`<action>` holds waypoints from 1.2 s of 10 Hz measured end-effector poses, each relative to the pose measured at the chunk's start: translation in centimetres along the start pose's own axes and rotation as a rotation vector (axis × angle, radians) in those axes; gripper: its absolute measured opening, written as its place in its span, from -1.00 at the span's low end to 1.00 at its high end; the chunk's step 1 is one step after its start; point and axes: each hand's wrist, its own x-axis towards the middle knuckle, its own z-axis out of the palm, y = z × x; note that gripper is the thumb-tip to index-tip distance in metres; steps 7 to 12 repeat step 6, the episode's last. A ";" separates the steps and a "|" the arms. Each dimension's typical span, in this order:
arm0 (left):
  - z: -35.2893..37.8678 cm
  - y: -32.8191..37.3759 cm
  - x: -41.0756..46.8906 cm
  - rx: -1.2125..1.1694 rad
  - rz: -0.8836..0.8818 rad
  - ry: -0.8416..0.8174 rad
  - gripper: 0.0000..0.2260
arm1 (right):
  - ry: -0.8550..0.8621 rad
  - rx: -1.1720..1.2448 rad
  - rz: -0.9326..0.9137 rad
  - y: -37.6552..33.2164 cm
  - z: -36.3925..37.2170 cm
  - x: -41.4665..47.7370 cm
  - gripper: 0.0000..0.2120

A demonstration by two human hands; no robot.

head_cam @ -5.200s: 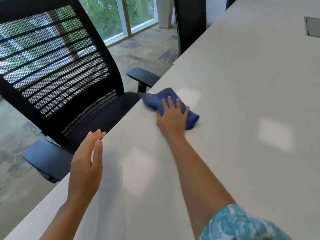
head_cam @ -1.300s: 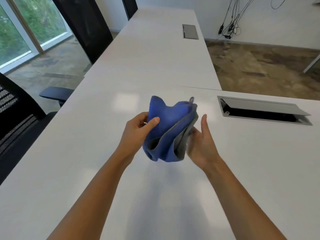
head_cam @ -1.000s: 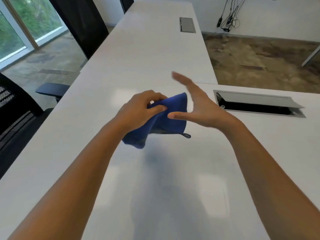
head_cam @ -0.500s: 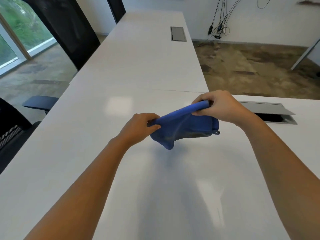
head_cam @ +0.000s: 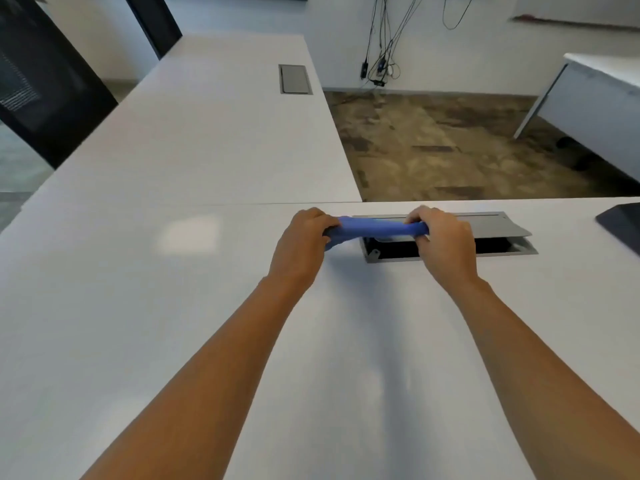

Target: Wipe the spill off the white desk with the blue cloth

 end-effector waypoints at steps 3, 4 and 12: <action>7.7 -2.3 -7.2 -0.024 0.058 -0.241 -0.71 | -0.319 -0.030 -0.015 7.0 4.0 -9.1 -0.61; 8.2 -2.7 -8.6 0.024 0.045 -0.280 -0.72 | -0.361 0.000 0.011 6.8 3.5 -9.8 -0.54; 6.8 -2.8 -10.8 0.119 0.079 -0.216 -0.60 | -0.354 -0.055 0.056 5.9 1.6 -10.5 -0.48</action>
